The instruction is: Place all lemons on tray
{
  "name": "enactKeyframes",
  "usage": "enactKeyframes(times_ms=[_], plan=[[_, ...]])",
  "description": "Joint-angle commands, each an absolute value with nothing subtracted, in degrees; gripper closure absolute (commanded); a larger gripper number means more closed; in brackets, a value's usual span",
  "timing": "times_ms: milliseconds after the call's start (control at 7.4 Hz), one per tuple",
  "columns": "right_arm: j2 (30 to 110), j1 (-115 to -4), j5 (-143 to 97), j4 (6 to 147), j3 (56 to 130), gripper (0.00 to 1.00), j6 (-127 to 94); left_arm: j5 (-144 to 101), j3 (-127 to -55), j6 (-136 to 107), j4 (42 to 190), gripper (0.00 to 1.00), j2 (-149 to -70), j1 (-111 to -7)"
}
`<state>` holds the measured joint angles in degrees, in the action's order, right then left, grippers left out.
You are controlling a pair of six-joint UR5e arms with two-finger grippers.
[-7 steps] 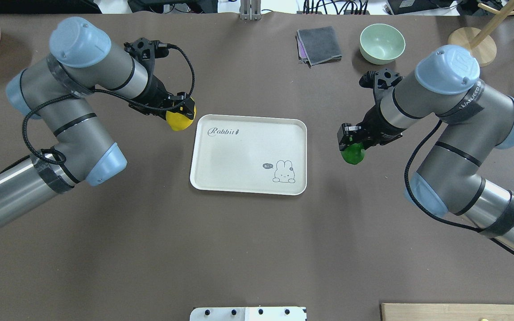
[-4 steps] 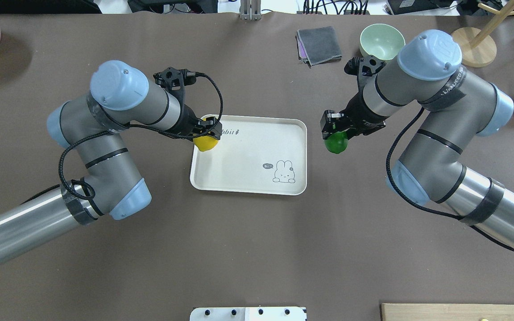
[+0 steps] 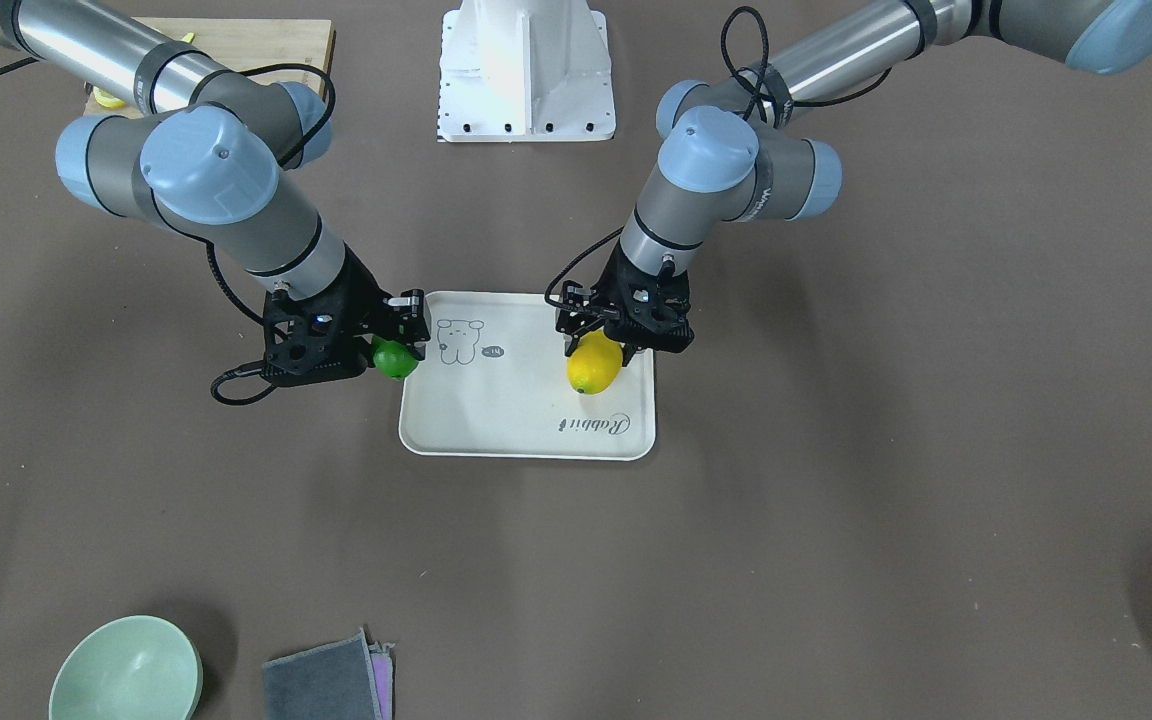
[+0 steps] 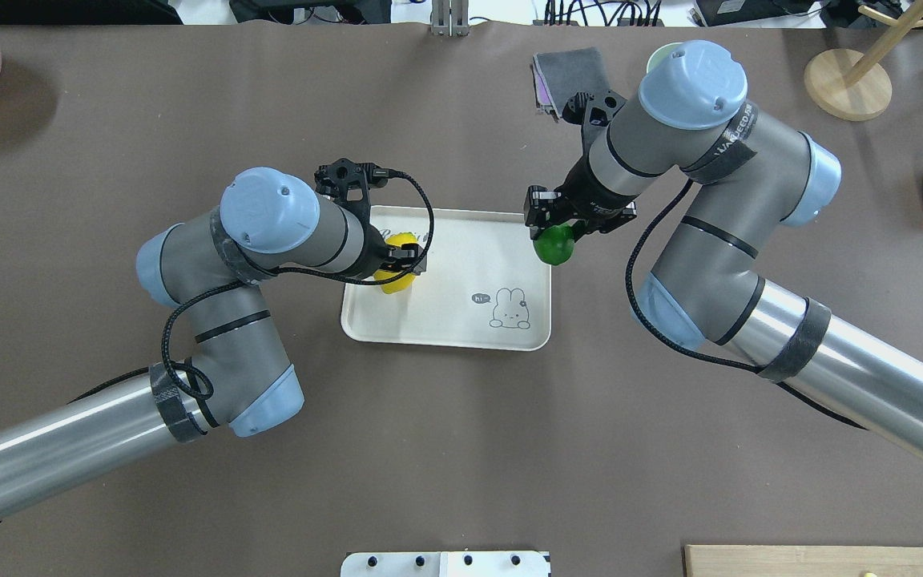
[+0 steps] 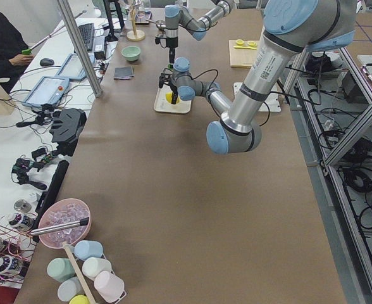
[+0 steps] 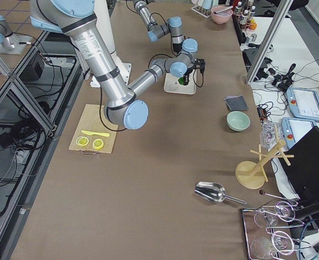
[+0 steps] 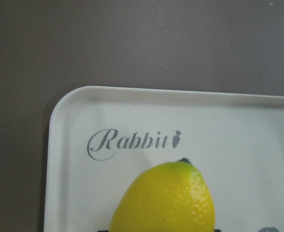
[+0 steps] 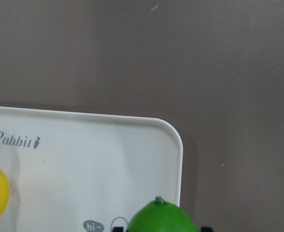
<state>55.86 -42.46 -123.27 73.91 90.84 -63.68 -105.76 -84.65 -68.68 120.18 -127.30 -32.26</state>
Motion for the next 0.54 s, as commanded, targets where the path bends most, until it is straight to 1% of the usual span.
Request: enactKeyframes(times_ms=[0, 270, 405], plan=[[55.46, -41.05, -123.05, 72.51, 89.3, 1.0, -63.81, -105.29, -85.51, -68.56, 120.84, 0.03, -127.35, -32.08], [55.37, -38.07, -119.64, 69.98, 87.99, 1.0, -64.94, -105.55, -86.39, -68.12, 120.59, 0.03, -127.0, -34.08], [55.28, -36.49, -117.97, 64.65, 84.85, 1.0, -67.82, -105.73, -86.4, -67.42, 120.59, 0.03, -127.0, -35.32]])
